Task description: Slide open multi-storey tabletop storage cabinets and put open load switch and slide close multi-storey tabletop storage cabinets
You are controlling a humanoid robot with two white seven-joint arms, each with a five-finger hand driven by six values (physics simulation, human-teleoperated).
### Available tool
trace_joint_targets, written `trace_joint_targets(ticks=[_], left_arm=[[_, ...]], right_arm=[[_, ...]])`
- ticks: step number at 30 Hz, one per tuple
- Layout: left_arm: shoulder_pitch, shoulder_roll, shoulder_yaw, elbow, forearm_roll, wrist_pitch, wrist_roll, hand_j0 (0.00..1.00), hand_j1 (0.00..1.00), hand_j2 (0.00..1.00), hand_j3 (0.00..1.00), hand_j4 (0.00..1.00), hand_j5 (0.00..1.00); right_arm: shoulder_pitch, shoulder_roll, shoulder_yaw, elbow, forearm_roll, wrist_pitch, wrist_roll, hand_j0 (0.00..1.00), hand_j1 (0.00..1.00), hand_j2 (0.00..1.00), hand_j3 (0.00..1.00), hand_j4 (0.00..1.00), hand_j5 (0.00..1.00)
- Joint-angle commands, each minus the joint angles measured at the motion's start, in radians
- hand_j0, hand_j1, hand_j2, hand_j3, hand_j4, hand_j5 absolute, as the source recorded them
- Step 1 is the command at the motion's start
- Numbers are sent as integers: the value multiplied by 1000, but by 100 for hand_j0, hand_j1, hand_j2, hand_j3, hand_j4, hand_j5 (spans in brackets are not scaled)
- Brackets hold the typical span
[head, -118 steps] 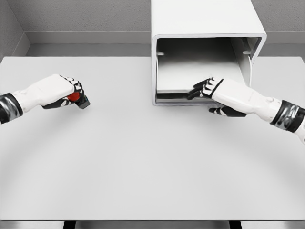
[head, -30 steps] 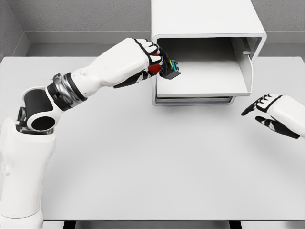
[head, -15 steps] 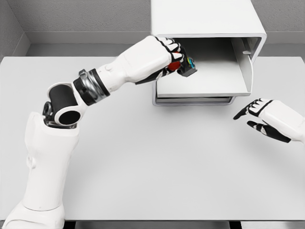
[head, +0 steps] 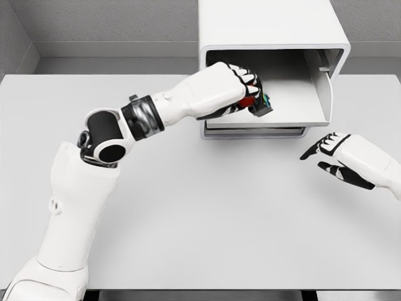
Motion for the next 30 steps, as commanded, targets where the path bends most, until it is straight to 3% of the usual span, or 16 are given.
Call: trace_joint_targets(ticks=[1,5,11,22,25,30], left_arm=[[0,0,-13,10,-14,3,0,40,40,40,40,40,40],[-34,0,-30,39,-15,3,0,40,40,40,40,40,40],[-44,0,-36,42,-84,3,0,40,40,40,40,40,40],[-72,0,-59,80,-89,3,0,40,40,40,40,40,40],[-72,0,-58,80,-89,3,0,44,44,44,44,44,44],[-72,0,-58,80,-89,3,0,60,60,60,60,60,60]], right_arm=[[0,-1,3,0,-8,2,0,58,58,58,58,58,58],[0,-1,3,0,-8,2,0,58,58,58,58,58,58],[0,-1,3,-2,-9,2,0,58,58,58,58,58,58],[0,-1,3,0,-9,2,0,59,59,59,59,59,59],[0,-1,3,0,-9,2,0,59,59,59,59,59,59],[0,-1,3,0,-9,2,0,59,59,59,59,59,59]])
